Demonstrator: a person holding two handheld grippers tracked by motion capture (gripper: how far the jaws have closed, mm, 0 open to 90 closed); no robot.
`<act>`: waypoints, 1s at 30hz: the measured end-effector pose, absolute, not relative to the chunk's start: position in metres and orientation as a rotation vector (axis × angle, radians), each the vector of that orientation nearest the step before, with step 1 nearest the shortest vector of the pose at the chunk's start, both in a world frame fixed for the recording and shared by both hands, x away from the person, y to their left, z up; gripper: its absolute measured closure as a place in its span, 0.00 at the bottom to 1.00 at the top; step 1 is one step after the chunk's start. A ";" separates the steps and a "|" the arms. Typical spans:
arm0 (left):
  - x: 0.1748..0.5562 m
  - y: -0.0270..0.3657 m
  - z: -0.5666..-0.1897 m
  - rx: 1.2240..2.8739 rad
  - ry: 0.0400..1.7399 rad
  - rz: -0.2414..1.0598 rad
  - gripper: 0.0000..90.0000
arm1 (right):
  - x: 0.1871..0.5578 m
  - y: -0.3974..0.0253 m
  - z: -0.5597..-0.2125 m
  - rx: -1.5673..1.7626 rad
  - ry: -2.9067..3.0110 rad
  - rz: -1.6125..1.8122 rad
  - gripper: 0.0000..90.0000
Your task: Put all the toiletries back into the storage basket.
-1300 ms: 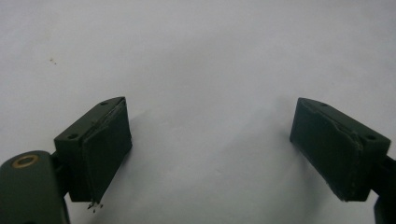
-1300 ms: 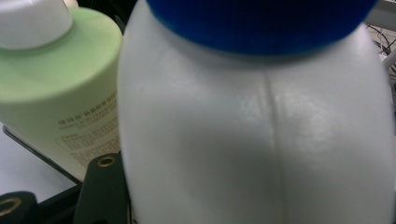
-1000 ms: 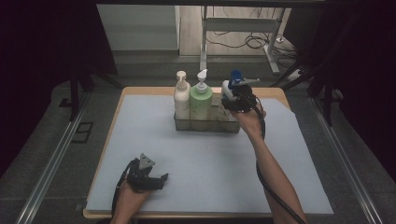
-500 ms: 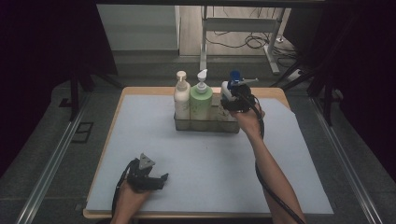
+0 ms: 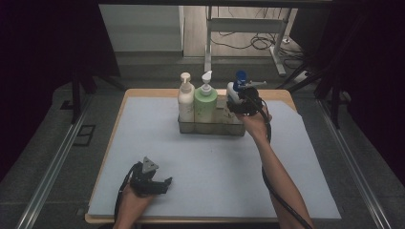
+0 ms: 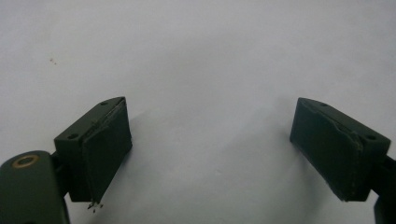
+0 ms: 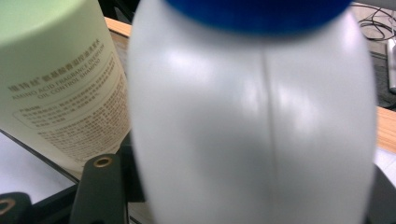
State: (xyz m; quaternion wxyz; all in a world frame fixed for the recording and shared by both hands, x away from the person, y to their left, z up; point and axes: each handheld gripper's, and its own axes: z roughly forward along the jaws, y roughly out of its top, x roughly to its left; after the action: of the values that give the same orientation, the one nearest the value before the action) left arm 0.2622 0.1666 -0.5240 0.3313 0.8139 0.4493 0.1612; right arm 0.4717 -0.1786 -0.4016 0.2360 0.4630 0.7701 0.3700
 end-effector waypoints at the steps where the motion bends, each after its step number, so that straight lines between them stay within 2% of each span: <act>1: 0.262 0.167 -0.524 2.127 1.174 0.422 0.13 | 0.471 -0.179 -0.402 1.267 2.112 1.016 0.42; 18: 0.262 0.166 -0.524 2.128 1.174 0.422 0.13 | 0.453 -0.193 -0.397 1.238 2.127 1.071 0.40; 30: 0.262 0.166 -0.524 2.129 1.175 0.423 0.13 | 0.435 -0.207 -0.395 1.235 2.150 1.112 0.44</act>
State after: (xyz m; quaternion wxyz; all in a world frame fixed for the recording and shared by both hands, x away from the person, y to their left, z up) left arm 0.2621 0.1665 -0.5239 0.3302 0.8142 0.4493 0.1619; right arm 0.4346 -0.2070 -0.3953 0.2104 0.4441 0.7736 0.4001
